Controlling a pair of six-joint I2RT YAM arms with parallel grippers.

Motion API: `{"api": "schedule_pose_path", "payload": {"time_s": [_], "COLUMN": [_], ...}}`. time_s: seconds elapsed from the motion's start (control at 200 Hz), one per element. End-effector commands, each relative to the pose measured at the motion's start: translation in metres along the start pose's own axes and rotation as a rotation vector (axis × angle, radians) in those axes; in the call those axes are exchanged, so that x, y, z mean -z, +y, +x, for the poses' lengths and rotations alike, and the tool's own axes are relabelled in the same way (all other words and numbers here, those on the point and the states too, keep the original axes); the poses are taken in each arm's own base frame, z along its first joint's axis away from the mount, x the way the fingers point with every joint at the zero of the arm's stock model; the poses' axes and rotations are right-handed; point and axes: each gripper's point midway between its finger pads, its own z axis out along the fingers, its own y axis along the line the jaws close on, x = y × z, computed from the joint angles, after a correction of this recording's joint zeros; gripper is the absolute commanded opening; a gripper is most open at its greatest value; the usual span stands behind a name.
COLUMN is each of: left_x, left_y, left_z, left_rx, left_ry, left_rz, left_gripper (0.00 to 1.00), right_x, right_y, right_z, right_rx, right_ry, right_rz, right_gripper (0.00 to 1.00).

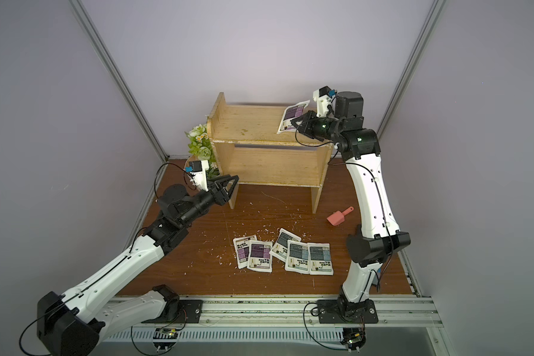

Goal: Place the bagged coffee beans on the shelf by color
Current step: Place the bagged coffee beans on the shelf.

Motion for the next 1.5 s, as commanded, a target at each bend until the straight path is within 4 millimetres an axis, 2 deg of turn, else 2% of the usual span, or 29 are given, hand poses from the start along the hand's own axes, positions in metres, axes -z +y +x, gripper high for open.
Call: {"api": "schedule_pose_path", "payload": {"time_s": [0.0,0.305,0.43,0.625,0.821,0.936,1.236,1.431,1.491], "left_x": [0.005,0.001,-0.002,-0.006,-0.007,-0.009,-0.025,-0.036,-0.041], "left_y": [-0.005,-0.004,-0.006,-0.007,-0.007,-0.007,-0.011,-0.012,-0.013], "left_z": [-0.015,-0.011,-0.011,-0.011,-0.011,-0.011,-0.005,-0.005,-0.005], "left_rx": [-0.036,-0.029,-0.016,-0.012,-0.016,-0.016,-0.015,-0.014,-0.013], "left_ry": [-0.037,-0.022,-0.019,-0.011,-0.009,-0.007,0.029,0.034,0.038], "left_rz": [0.002,0.005,0.021,0.029,0.027,0.028,0.065,0.082,0.094], "left_gripper": [0.52,0.52,0.52,0.52,0.52,0.52,0.52,0.52,0.52], "right_x": [0.022,0.006,-0.001,-0.01,-0.01,-0.004,0.031,0.058,0.063], "right_y": [0.019,-0.015,-0.027,-0.03,-0.031,-0.026,-0.023,-0.027,-0.026], "right_z": [-0.007,0.026,0.034,0.037,0.042,0.047,0.068,0.072,0.073], "right_rx": [0.026,0.095,0.15,0.217,0.308,0.373,0.447,0.457,0.453], "right_ry": [-0.019,0.084,0.098,0.096,0.083,0.082,0.117,0.121,0.118], "right_rz": [-0.022,0.144,0.239,0.299,0.413,0.484,0.62,0.676,0.675], "right_gripper": [0.03,0.12,0.25,0.5,0.64,0.72,0.73,0.75,0.79]}}
